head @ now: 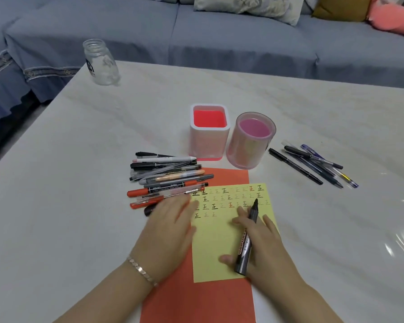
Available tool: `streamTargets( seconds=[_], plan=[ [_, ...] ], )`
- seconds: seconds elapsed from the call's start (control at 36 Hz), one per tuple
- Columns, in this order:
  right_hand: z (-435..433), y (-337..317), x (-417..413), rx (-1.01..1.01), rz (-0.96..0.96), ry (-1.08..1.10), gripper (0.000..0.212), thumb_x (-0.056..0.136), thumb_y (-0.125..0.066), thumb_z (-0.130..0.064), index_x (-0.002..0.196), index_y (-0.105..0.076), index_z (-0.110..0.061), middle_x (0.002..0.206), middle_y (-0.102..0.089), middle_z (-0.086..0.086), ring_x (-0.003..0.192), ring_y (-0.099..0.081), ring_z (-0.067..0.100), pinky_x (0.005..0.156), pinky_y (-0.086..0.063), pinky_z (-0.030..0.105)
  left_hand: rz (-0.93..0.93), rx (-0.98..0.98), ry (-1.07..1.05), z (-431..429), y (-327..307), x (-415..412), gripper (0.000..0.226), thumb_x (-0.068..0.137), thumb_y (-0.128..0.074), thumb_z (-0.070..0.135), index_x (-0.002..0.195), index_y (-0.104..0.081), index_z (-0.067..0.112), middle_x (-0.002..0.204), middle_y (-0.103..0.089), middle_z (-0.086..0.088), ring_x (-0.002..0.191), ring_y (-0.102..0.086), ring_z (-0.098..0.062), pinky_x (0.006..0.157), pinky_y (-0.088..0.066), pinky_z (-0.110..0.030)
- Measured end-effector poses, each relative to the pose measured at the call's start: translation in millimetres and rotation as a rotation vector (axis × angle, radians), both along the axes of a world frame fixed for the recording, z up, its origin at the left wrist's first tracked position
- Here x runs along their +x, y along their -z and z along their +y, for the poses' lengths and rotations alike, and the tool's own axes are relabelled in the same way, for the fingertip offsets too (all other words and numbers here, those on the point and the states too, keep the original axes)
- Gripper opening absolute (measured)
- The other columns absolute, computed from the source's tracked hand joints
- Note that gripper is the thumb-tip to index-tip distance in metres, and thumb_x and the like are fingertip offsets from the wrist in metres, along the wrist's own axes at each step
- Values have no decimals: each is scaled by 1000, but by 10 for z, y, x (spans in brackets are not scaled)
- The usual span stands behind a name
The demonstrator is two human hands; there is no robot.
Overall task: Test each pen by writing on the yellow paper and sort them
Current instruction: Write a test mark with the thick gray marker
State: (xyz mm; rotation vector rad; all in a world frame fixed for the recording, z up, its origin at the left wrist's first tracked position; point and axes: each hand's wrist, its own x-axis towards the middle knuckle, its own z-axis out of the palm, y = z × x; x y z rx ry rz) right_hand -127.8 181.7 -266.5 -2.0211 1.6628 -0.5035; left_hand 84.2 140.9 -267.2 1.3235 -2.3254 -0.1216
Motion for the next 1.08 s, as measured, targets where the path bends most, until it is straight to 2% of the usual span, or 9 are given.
streamTargets(
  seconds=[0.17, 0.22, 0.31, 0.39, 0.47, 0.61, 0.78, 0.94, 1.08],
  plan=[
    [4, -23, 3, 7, 25, -15, 81, 60, -43, -84, 125, -42, -36, 144, -21, -25, 128, 4, -24, 115, 5, 20, -229, 162, 140, 44, 112, -108, 53, 82, -39, 53, 130, -41, 32, 138, -46, -12, 126, -42, -25, 107, -31, -40],
    [11, -85, -7, -6, -65, 60, 50, 72, -63, -58, 117, -45, -46, 131, -32, -34, 133, -20, -8, 115, -19, 28, -251, 180, 159, 6, 131, -107, 50, 83, -37, 54, 129, -41, 36, 140, -43, -13, 129, -37, -26, 107, -22, -41],
    [-32, -217, -60, -22, -288, 223, 42, 82, -69, -22, 87, -53, -60, 98, -58, -20, 98, -52, -4, 82, -39, 6, -263, 177, 172, -12, 159, -108, 45, 84, -36, 51, 127, -42, 39, 141, -42, -13, 132, -29, -26, 102, -20, -43],
    [-114, -369, -80, -112, -487, 365, 12, 79, -50, -47, 89, -56, -45, 72, -66, -5, 74, -60, -1, 64, -39, 2, -252, 159, 172, -10, 174, -106, 44, 84, -36, 51, 126, -43, 41, 142, -42, -10, 133, -29, -27, 102, -20, -43],
    [-262, -408, -62, -100, -687, 462, 37, 73, -38, -61, 97, -57, -39, 70, -66, -1, 68, -65, 7, 66, -44, 8, -216, 185, 180, -11, 182, -102, 43, 85, -36, 51, 127, -45, 42, 143, -39, -9, 135, -25, -26, 102, -18, -43],
    [-499, -371, 96, 26, -847, 556, 19, 85, -59, -36, 74, -70, -25, 69, -71, 6, 65, -67, 19, 70, -54, 37, -188, 201, 181, -19, 185, -102, 43, 84, -38, 51, 126, -45, 43, 144, -38, -9, 135, -23, -24, 103, -17, -42],
    [-534, -212, 366, -71, -772, 660, 32, 79, -71, -25, 57, -53, -12, 40, -53, -4, 42, -47, 7, 53, -40, 16, -149, 217, 189, -12, 176, -101, 43, 82, -41, 50, 124, -49, 42, 145, -37, -9, 136, -27, -28, 106, -16, -42],
    [-540, -7, 461, -177, -701, 722, 41, 83, -62, -9, 47, -41, -15, 39, -43, -10, 43, -40, 4, 52, -35, 14, -93, 244, 192, -14, 170, -96, 43, 81, -44, 49, 122, -52, 41, 144, -38, -9, 137, -27, -27, 108, -14, -42],
    [-524, 15, 489, -221, -689, 709, 28, 71, -54, -18, 48, -39, -13, 40, -41, -11, 44, -39, 2, 50, -33, 10, -47, 251, 196, -5, 174, -97, 42, 80, -46, 47, 121, -53, 40, 144, -39, -11, 136, -28, -28, 106, -17, -44]
  ],
)
